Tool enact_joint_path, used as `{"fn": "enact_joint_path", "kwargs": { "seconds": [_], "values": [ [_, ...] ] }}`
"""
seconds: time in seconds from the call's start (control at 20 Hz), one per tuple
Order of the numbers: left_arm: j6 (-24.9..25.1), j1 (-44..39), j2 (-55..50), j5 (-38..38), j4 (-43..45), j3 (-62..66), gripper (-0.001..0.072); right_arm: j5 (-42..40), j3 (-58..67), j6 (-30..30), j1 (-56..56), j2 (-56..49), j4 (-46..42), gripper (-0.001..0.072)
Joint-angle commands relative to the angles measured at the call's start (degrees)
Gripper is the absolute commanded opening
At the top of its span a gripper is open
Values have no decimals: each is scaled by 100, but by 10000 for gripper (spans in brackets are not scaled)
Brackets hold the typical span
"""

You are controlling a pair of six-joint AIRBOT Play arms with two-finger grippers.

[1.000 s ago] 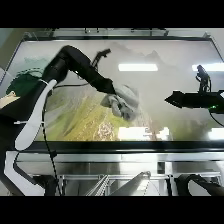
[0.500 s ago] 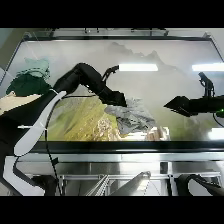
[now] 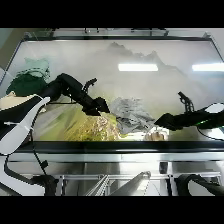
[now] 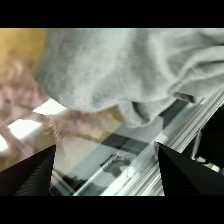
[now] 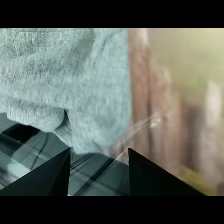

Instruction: Fold the shirts.

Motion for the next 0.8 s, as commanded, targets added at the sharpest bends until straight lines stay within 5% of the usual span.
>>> {"fn": "enact_joint_path", "kwargs": {
  "seconds": [0.0,0.2,0.25,0.3,0.35,0.4,0.75],
  "values": [
    [210,-184,-337,-581,-345,-125,697,-568,-92,-798,411,-616,1049,391],
    [208,-417,-844,-1093,-376,769,647,-719,-22,-1191,435,-896,1615,378],
    [208,-431,-944,-1154,-398,1008,488,-691,15,-1228,413,-894,1620,334],
    [205,-431,-1019,-1158,-393,1207,208,-662,46,-1325,413,-876,1615,216],
    [216,-431,-1062,-1095,-389,1392,11,-575,76,-1414,413,-844,1617,67],
    [216,-409,-1060,-981,-389,1528,14,-387,140,-1497,413,-798,1615,16],
    [214,367,356,686,-385,2673,14,1432,1801,-1287,-863,758,2308,16]
  ]
}}
